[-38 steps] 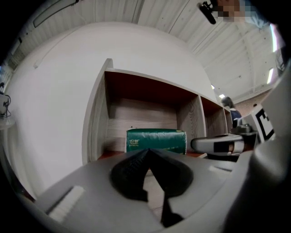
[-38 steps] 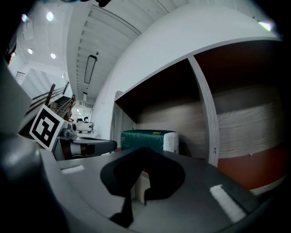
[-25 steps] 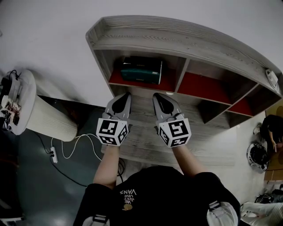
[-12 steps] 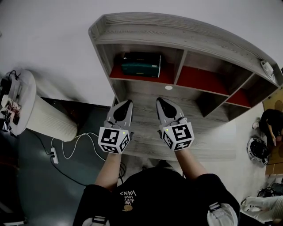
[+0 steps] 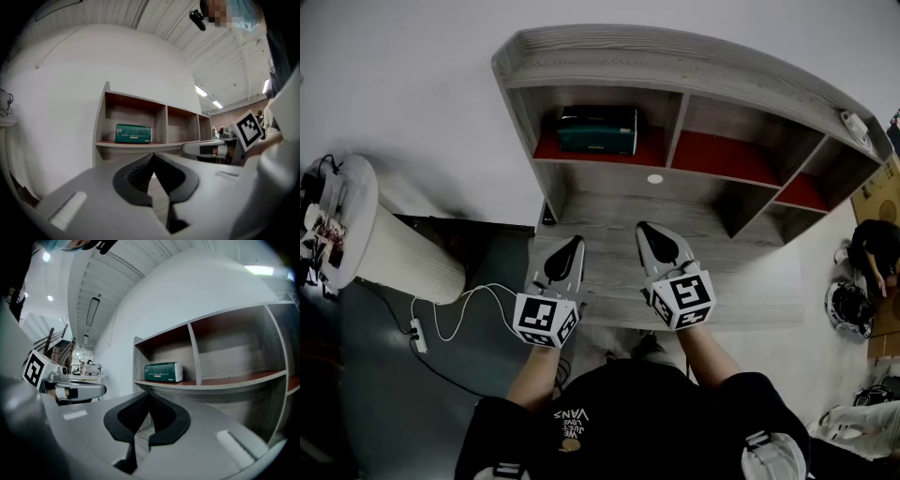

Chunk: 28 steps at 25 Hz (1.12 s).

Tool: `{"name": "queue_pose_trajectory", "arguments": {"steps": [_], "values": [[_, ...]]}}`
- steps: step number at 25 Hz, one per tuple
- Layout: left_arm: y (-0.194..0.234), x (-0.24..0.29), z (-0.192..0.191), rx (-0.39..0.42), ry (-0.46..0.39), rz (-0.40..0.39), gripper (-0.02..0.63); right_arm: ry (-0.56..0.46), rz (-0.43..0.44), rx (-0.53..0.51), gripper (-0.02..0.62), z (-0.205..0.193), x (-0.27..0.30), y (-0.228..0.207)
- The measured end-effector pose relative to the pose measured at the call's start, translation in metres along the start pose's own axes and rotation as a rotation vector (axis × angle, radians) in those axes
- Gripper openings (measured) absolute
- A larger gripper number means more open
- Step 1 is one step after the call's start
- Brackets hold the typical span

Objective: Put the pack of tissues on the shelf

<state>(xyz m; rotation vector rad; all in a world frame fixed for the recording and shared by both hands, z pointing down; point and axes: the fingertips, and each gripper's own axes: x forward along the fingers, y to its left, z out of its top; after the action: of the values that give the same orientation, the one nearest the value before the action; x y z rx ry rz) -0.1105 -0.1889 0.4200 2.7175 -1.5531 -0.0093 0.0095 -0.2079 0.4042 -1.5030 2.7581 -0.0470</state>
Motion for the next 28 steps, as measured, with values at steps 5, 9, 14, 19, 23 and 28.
{"name": "queue_pose_trajectory", "arguments": {"steps": [5, 9, 14, 19, 23, 28], "values": [[-0.007, -0.016, -0.005, 0.0, -0.01, -0.007, 0.051, 0.005, -0.014, 0.007, 0.003, -0.009, -0.013, 0.004], [-0.017, -0.026, -0.013, -0.001, -0.011, -0.023, 0.051, 0.013, -0.011, 0.008, 0.003, -0.016, -0.02, 0.011], [-0.025, -0.038, -0.027, -0.024, 0.013, -0.041, 0.051, 0.025, -0.01, 0.019, 0.003, -0.027, -0.031, 0.018], [-0.028, -0.05, -0.04, -0.018, 0.034, -0.047, 0.051, 0.056, -0.016, 0.029, 0.003, -0.044, -0.043, 0.019], [-0.03, -0.06, -0.044, -0.011, 0.022, -0.056, 0.051, 0.106, -0.016, 0.049, 0.003, -0.061, -0.053, 0.023], [-0.032, -0.072, -0.06, -0.034, 0.068, -0.042, 0.051, 0.138, -0.019, 0.049, 0.003, -0.075, -0.068, 0.023]]}}
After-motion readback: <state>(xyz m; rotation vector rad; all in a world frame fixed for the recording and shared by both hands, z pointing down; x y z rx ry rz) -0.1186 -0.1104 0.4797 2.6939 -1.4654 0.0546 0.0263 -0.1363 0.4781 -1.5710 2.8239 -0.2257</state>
